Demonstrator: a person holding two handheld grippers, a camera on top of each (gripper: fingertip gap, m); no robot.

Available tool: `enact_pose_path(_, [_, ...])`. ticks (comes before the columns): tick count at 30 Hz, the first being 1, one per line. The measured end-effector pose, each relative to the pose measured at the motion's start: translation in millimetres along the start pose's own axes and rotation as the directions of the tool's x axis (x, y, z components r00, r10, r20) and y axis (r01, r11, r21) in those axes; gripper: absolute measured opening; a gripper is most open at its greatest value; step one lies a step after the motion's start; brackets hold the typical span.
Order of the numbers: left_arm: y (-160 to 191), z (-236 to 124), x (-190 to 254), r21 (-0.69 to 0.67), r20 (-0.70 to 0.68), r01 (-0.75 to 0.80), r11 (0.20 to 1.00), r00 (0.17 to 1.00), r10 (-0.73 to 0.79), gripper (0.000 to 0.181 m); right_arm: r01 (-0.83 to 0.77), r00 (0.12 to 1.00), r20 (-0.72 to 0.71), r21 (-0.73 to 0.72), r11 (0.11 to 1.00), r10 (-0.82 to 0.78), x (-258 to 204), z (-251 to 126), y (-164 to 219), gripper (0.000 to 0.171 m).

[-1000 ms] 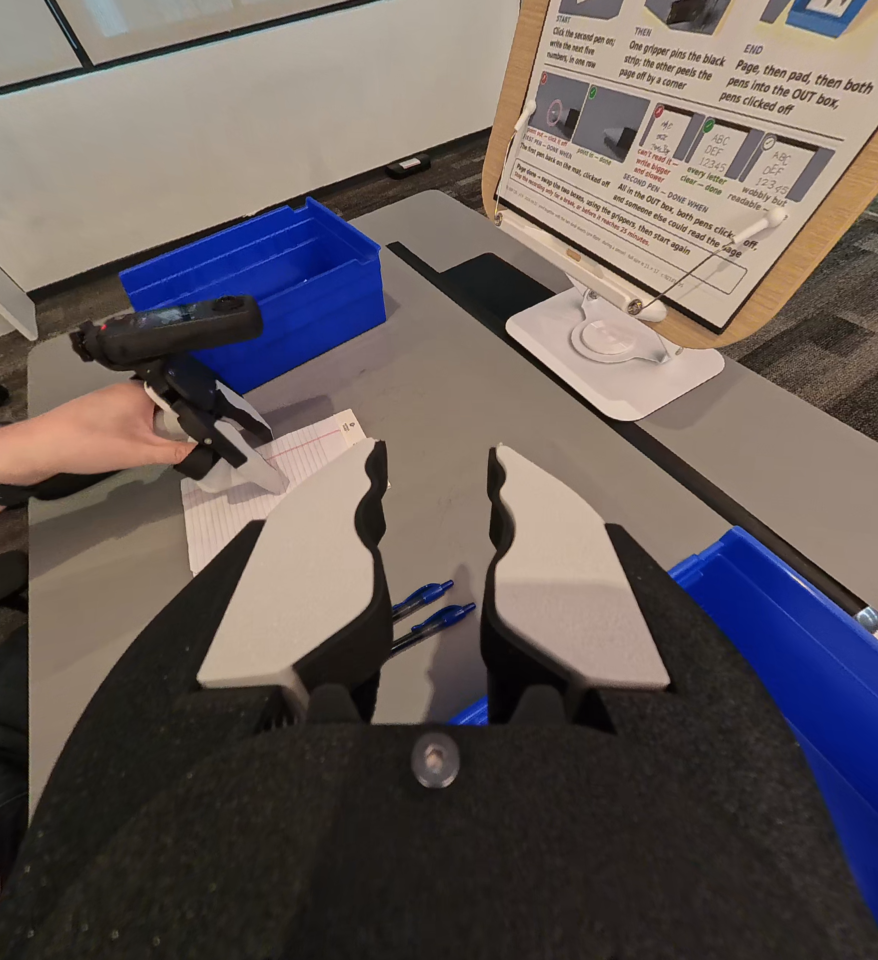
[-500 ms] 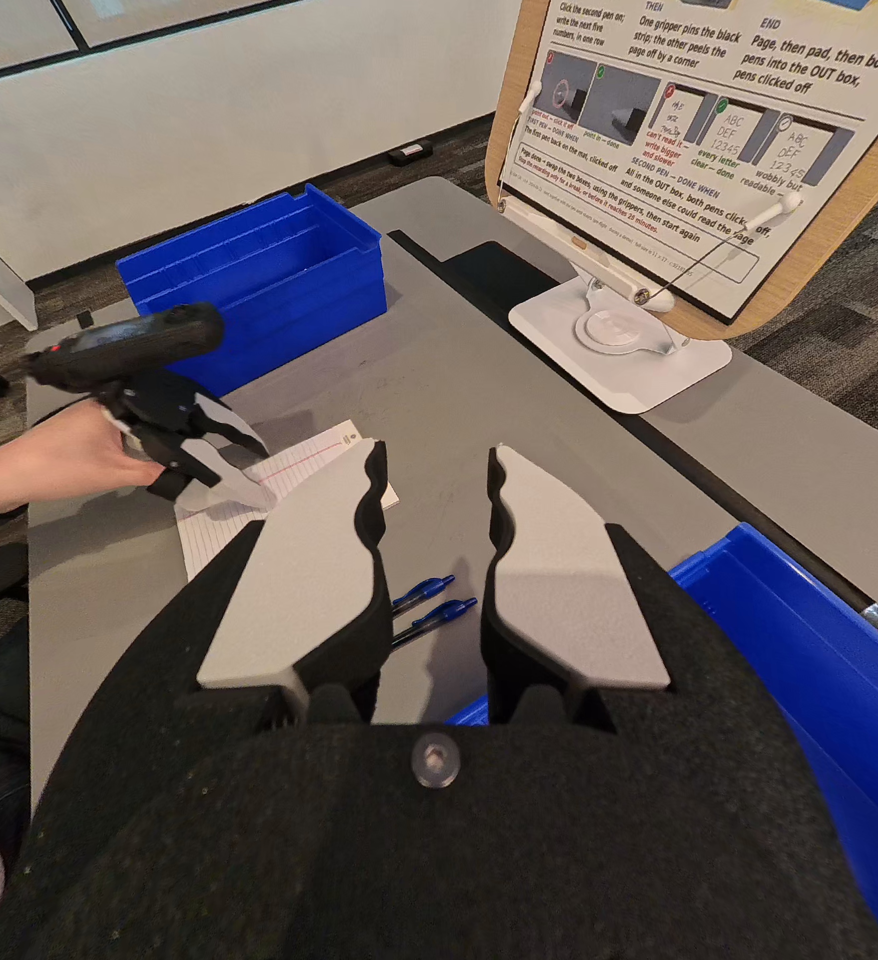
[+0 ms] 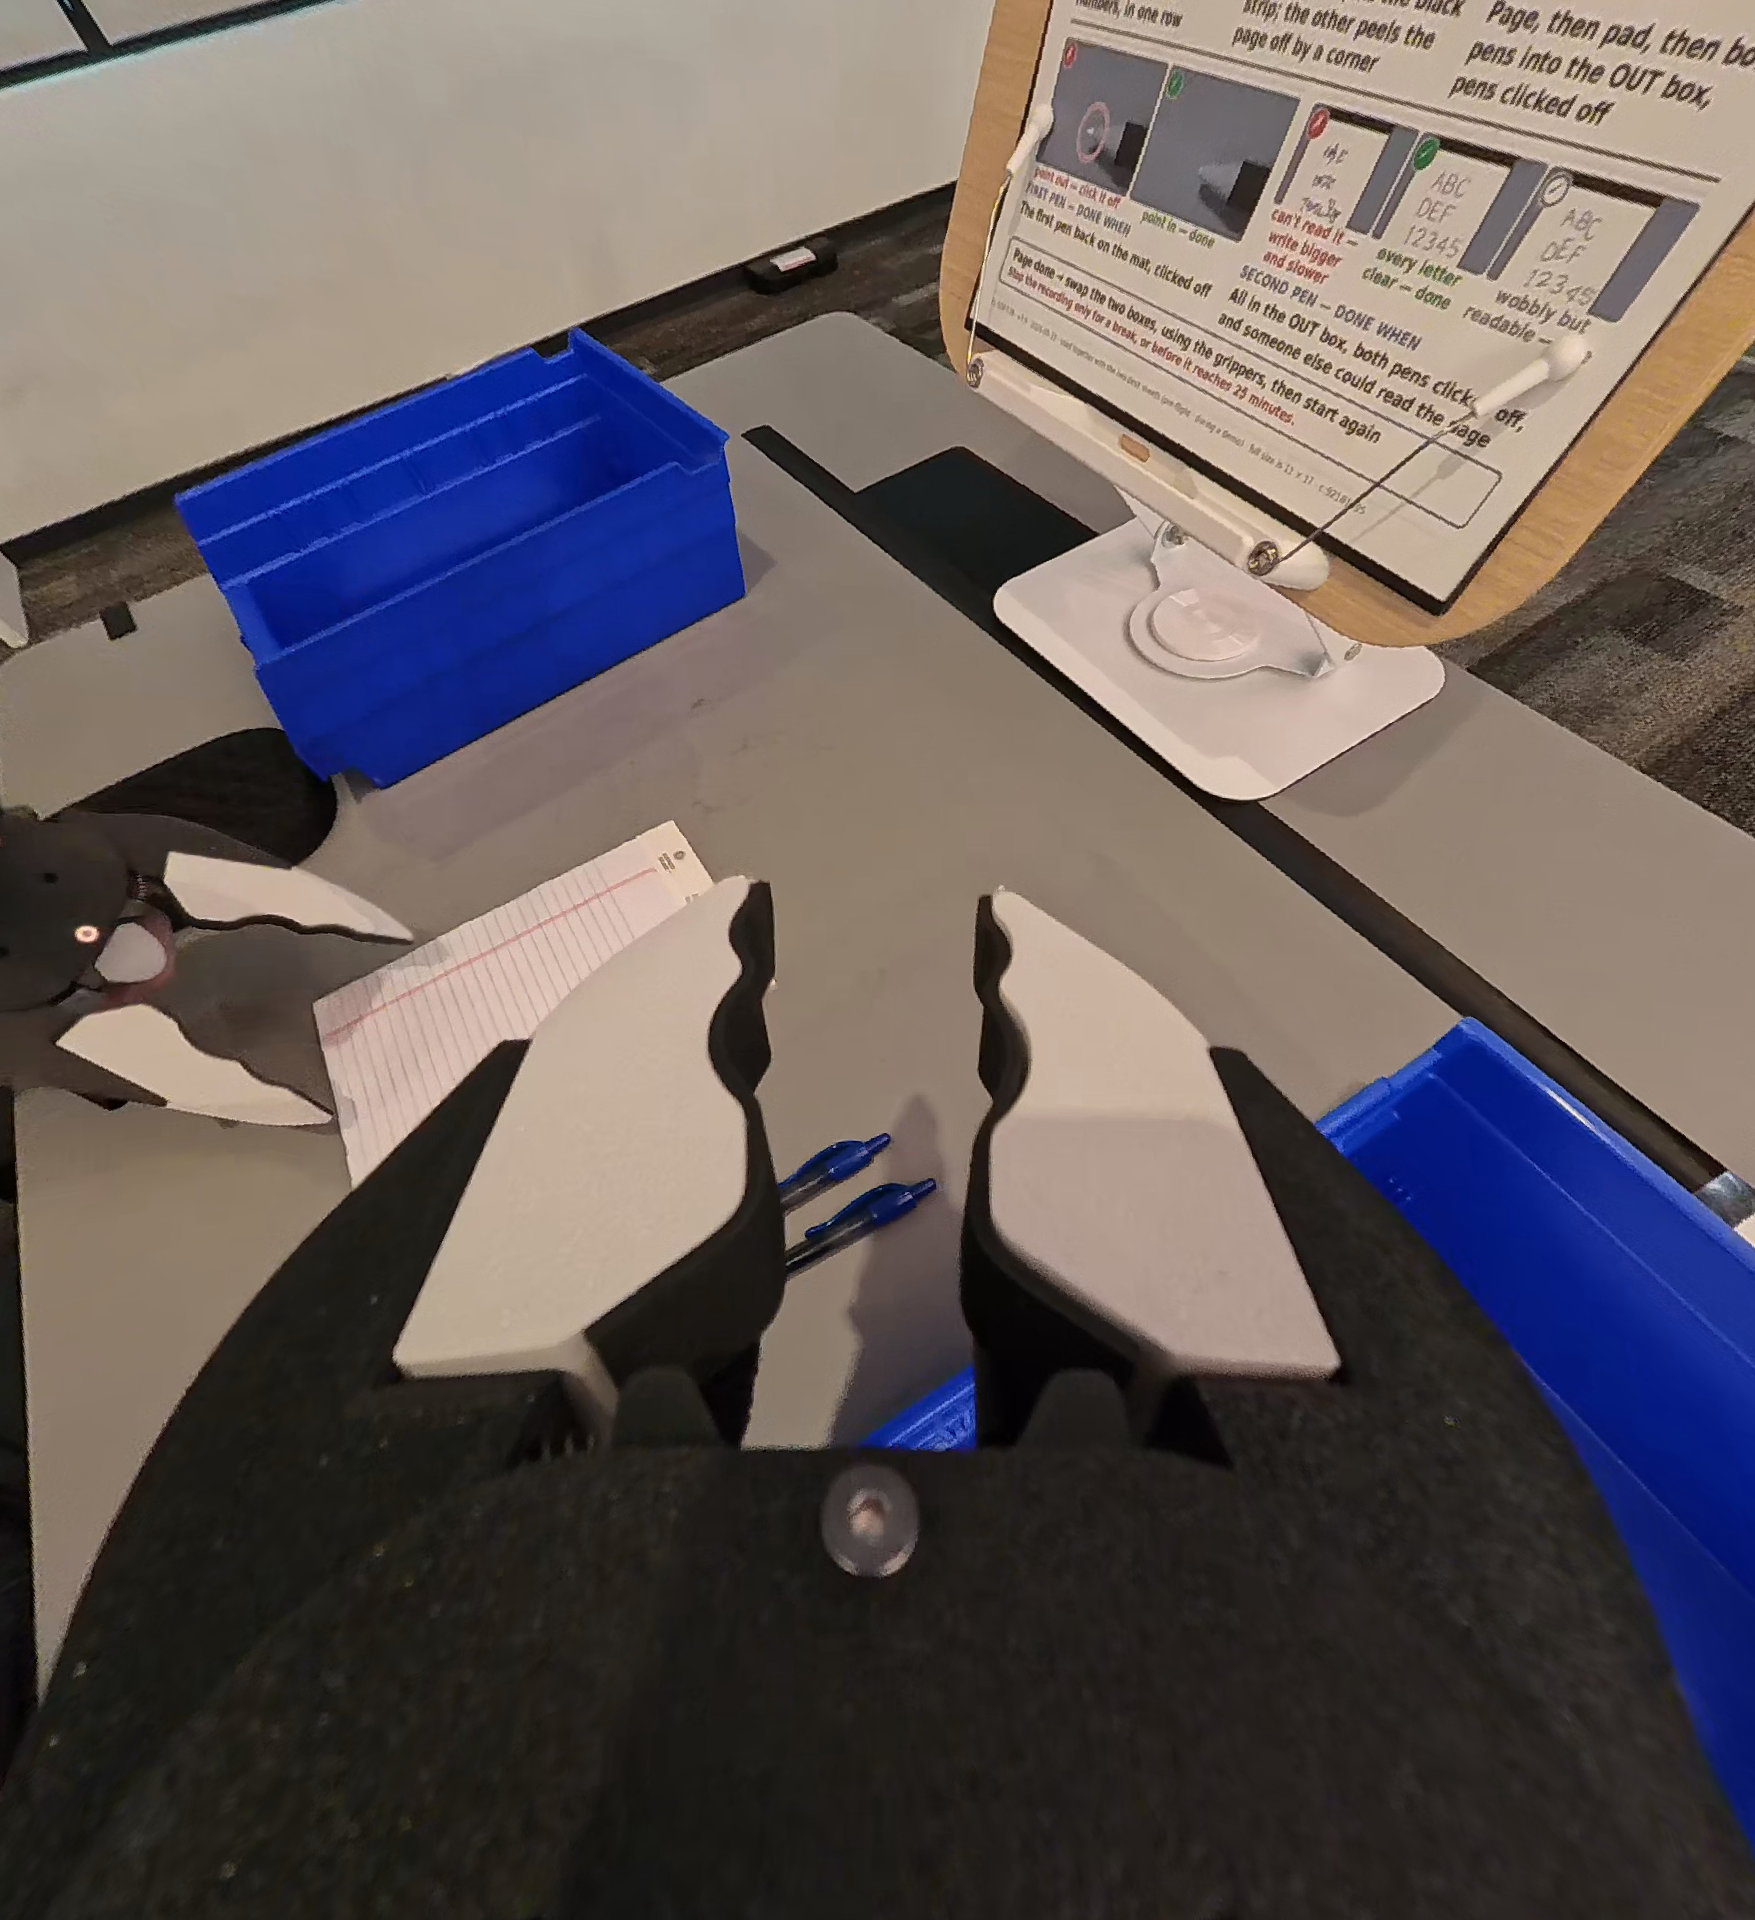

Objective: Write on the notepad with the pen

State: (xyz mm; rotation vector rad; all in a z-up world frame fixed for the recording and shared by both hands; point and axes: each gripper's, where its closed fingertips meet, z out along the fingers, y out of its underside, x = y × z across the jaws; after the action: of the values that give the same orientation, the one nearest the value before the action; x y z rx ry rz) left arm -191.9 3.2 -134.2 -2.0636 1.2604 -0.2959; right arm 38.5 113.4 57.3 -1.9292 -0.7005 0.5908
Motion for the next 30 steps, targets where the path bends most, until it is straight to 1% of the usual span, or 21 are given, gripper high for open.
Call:
enact_pose_path(3, [7, 6, 3, -0.021, -0.008, -0.027, 0.999, 1.0, 0.027, 0.078, 0.003, 1.0, -0.005, -0.015, 1.0, -0.003, 0, 4, 1, 0.036])
enact_pose_path(5, [7, 9, 7, -0.008, -0.041, -0.014, 1.0, 0.999, 0.013, 0.072, 0.007, 1.0, -0.009, -0.027, 1.0, -0.007, 1, 6, 3, 0.036])
enact_pose_path(10, [6, 15, 5, 0.0, -0.099, 0.038, 0.999, 0.994, -0.038, 0.075, 0.006, 1.0, -0.017, -0.042, 0.999, -0.006, 2, 9, 6, 0.037])
enact_pose_path(13, [7, 15, 7, -0.007, -0.12, 0.044, 0.999, 0.992, -0.045, 0.072, 0.006, 1.0, -0.019, -0.05, 0.999, -0.007, 3, 11, 7, 0.036])
enact_pose_path(17, [14, 11, 10, -0.017, -0.11, 0.016, 1.0, 0.994, -0.018, 0.07, 0.003, 1.0, -0.028, -0.06, 0.998, -0.004, 6, 12, 10, 0.037])
enact_pose_path(19, [15, 11, 9, 0.0, -0.108, 0.02, 1.0, 0.994, -0.02, 0.07, 0.001, 1.0, -0.03, -0.06, 0.998, -0.002, 7, 12, 10, 0.037])
enact_pose_path(30, [6, 22, -3, -0.001, -0.094, 0.039, 0.999, 0.995, -0.039, 0.07, 0.004, 0.999, -0.035, -0.079, 0.997, -0.007, 9, 15, 13, 0.037])
